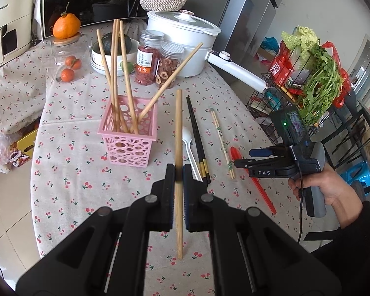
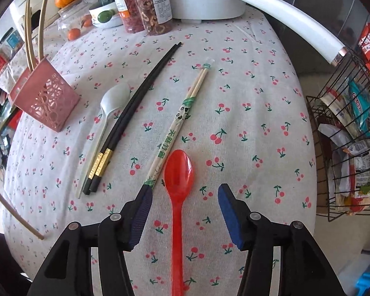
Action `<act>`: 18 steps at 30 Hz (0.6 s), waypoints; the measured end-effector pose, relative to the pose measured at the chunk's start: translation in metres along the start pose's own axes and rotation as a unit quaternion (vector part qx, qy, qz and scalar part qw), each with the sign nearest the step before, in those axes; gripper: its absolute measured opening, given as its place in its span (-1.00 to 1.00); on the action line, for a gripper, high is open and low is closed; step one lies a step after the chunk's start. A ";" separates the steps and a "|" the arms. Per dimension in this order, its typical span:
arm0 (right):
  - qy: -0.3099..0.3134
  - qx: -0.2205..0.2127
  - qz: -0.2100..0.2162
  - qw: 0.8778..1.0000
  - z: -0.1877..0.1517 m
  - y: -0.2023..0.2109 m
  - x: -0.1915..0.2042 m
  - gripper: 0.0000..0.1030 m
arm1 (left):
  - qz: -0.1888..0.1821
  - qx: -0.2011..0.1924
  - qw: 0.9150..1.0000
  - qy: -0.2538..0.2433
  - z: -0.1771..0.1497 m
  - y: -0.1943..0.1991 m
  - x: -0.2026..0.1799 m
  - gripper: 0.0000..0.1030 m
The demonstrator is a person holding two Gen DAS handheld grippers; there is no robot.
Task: Organize utensils
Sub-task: 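Carry the wooden chopstick and red spoon upright over the pink basket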
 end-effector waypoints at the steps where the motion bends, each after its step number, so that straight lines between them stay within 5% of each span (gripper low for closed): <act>1: 0.003 0.005 0.000 1.000 0.001 -0.005 0.002 0.02 | 0.000 0.000 1.000 -0.001 0.000 0.000 0.000 -0.86; 3: 0.006 0.006 0.007 1.000 0.004 -0.011 0.006 -0.08 | 0.000 0.000 1.000 -0.002 0.000 0.000 0.002 -0.86; 6: 0.009 0.001 0.018 1.000 0.008 -0.011 0.009 -0.48 | 0.003 0.000 1.000 0.001 0.000 0.001 0.005 -0.86; 12: -0.002 -0.014 0.022 1.000 0.005 -0.002 0.009 -0.49 | 0.001 -0.008 1.000 0.004 0.001 0.008 0.005 -0.86; 18: -0.012 -0.093 0.036 0.995 0.008 0.053 0.015 -0.49 | -0.008 -0.045 0.999 0.008 0.011 0.034 0.003 -0.86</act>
Point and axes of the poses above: each gripper's, at about its wrist camera, not at the fingertips, and y roughly against the way its jaws point, x to its left, z to its top, the point moved 5 cm from there along -y, roughly the way its jaws point, and after that the axes turned 6 degrees about -x, right-handed, at the moved point
